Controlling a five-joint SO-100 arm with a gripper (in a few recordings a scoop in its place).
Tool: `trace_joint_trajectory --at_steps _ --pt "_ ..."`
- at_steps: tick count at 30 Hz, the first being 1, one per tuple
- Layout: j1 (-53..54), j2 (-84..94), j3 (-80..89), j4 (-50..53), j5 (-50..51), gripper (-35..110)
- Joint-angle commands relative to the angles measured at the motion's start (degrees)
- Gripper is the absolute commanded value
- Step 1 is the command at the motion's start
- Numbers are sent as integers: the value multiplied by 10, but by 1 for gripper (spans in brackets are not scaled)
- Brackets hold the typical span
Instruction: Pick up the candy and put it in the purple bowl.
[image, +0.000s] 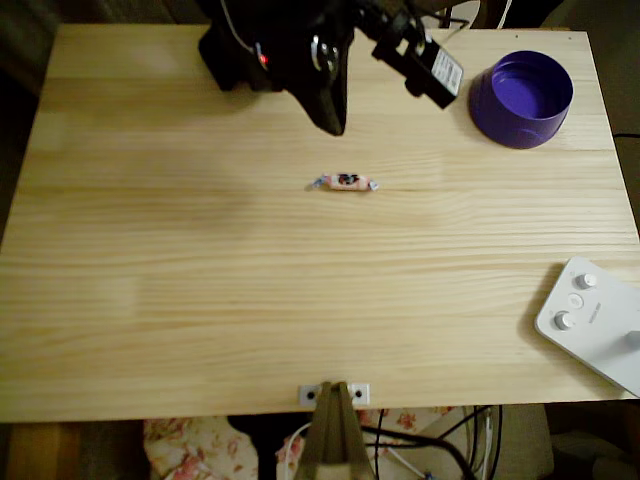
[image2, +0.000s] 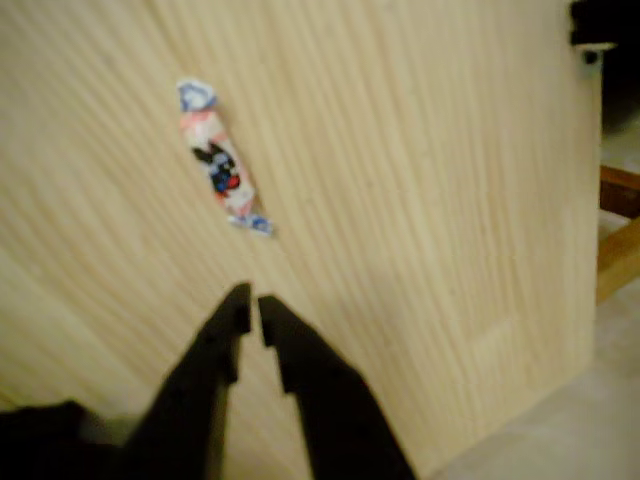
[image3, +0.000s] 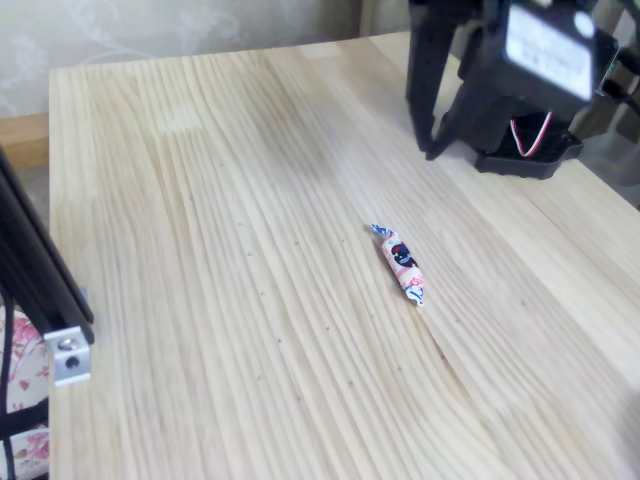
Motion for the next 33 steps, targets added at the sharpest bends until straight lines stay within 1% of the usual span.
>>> trace_joint_trajectory --at_steps 1,9,13,17,19,22,24,26,29,33 --pt "-4 -13 -51 4 -47 -1" --pt "-5 -114 -76 -8 -113 1" --pt "-13 -151 -91 -15 -120 2" --pt "-22 -174 -104 -15 -104 3" --pt "-29 -180 -114 -11 -73 8" --pt "-49 -196 -130 3 -34 9" --pt "-62 -204 -134 5 -12 13" --pt "-69 -209 -134 5 -1 13" --pt "-72 -215 -134 11 6 21" --pt "-74 -222 -127 16 12 26"
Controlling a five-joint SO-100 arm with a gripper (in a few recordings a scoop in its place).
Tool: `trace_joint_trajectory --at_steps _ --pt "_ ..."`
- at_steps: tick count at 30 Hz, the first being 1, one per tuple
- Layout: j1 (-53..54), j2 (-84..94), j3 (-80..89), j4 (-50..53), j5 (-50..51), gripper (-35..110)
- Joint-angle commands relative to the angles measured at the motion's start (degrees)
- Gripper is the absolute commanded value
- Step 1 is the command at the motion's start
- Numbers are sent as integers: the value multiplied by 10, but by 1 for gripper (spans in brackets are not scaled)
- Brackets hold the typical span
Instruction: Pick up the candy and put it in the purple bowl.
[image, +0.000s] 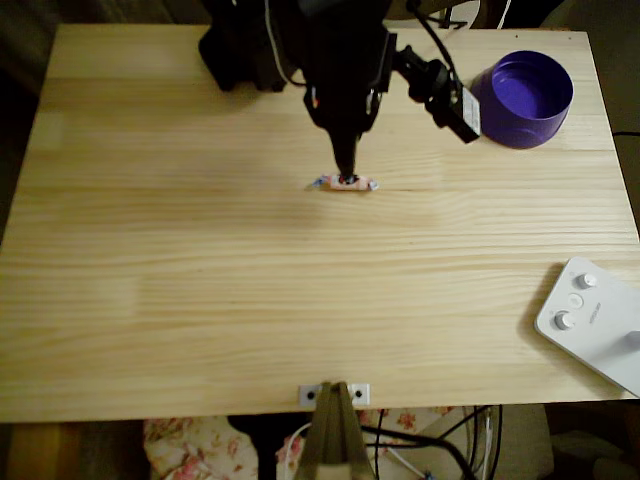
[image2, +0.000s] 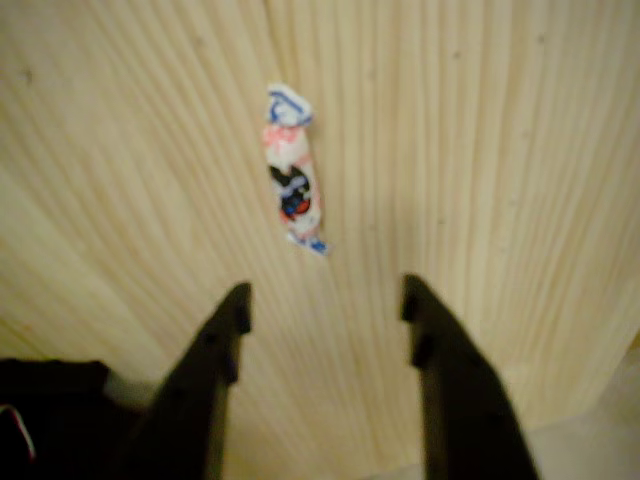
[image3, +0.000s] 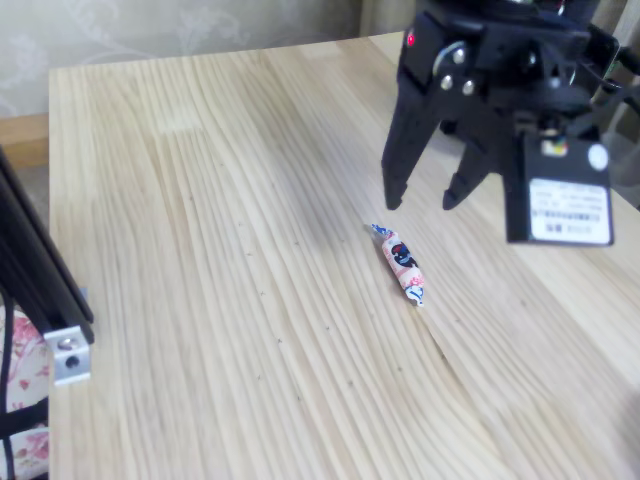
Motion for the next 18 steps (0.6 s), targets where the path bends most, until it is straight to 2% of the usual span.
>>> trace_joint_trajectory --at_steps 1,18 --pt "-7 5 -34 7 2 26" --pt "17 -50 71 -80 45 26"
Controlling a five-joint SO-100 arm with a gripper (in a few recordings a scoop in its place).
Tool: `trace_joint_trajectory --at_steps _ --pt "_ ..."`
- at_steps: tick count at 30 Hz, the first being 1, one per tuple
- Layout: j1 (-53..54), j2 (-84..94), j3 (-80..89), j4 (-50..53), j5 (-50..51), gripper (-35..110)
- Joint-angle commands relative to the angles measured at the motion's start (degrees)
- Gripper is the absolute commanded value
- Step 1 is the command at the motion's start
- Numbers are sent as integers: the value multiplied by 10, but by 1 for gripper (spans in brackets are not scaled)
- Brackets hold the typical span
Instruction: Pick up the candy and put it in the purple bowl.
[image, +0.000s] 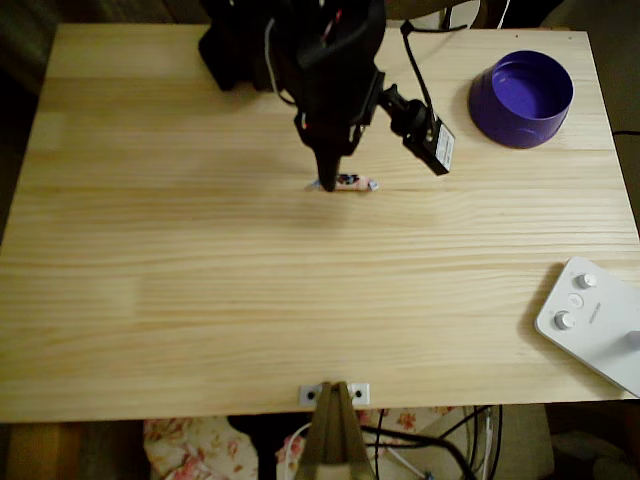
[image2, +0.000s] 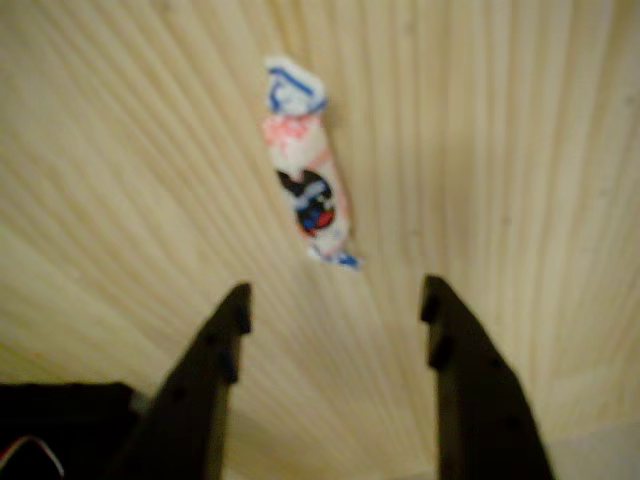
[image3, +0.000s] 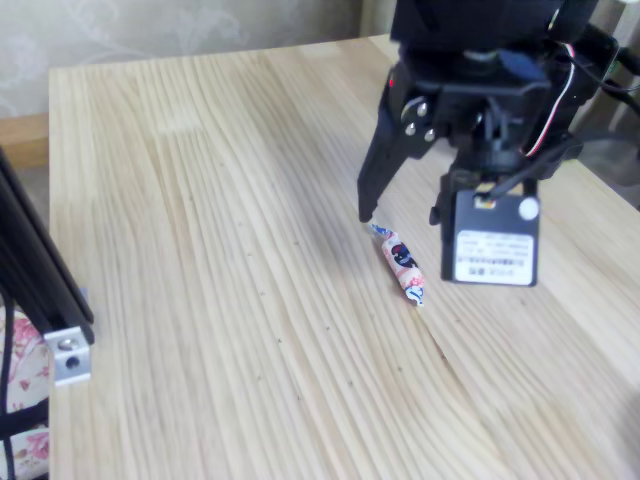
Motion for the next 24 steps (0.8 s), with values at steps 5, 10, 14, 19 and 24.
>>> trace_joint_trajectory --at_steps 5,10,14,19,24 --pt "-3 -32 8 -47 17 26" --pt "3 -51 7 -72 15 26" --pt "6 -59 9 -82 11 26" --pt "7 -63 16 -83 14 26" --pt "8 -68 25 -82 21 26"
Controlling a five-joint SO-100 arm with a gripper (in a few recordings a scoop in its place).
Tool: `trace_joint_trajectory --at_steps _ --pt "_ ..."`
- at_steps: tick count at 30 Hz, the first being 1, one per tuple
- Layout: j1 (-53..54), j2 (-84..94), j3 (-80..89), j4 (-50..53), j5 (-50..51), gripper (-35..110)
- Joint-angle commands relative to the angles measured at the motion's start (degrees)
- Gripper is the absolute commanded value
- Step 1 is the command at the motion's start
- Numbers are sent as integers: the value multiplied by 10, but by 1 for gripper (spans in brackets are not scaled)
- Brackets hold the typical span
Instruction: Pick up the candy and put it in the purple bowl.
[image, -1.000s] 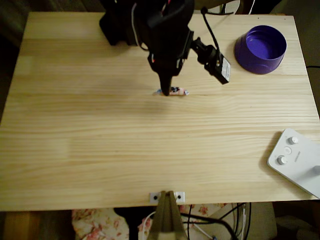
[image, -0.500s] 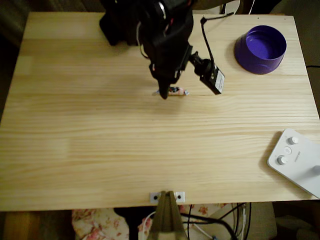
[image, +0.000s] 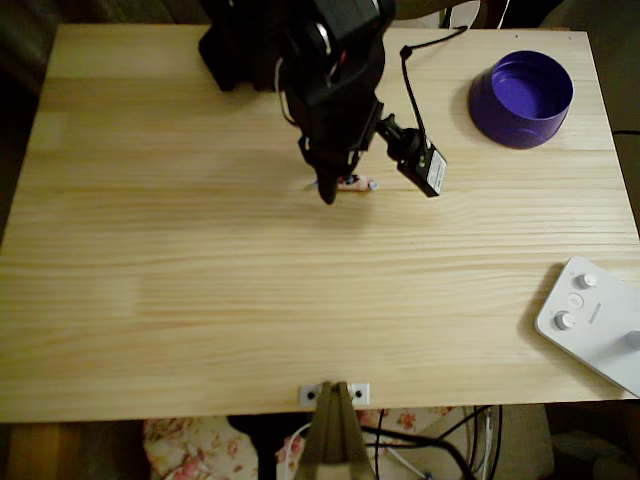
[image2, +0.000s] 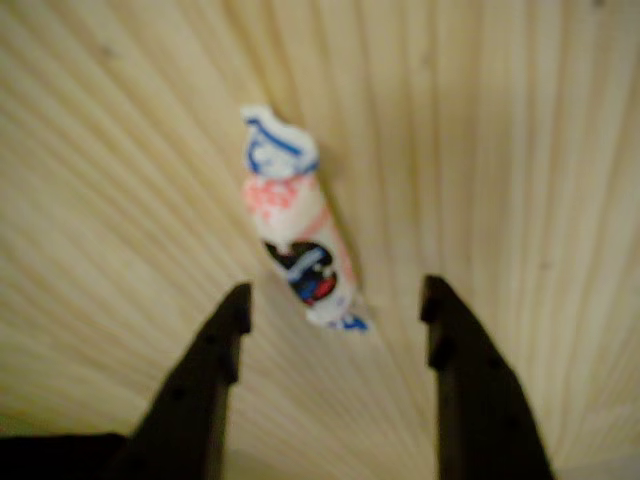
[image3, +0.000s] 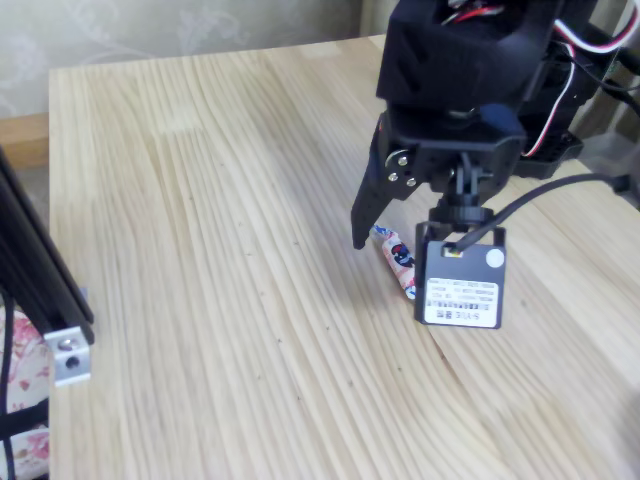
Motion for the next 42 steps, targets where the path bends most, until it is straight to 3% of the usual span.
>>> trace_joint_trajectory --at_steps 1,12,29,42 --pt "2 10 6 4 3 26" --pt "7 -11 25 -38 16 24" --pt "29 -12 25 -49 27 0" --pt "56 110 11 34 22 -1"
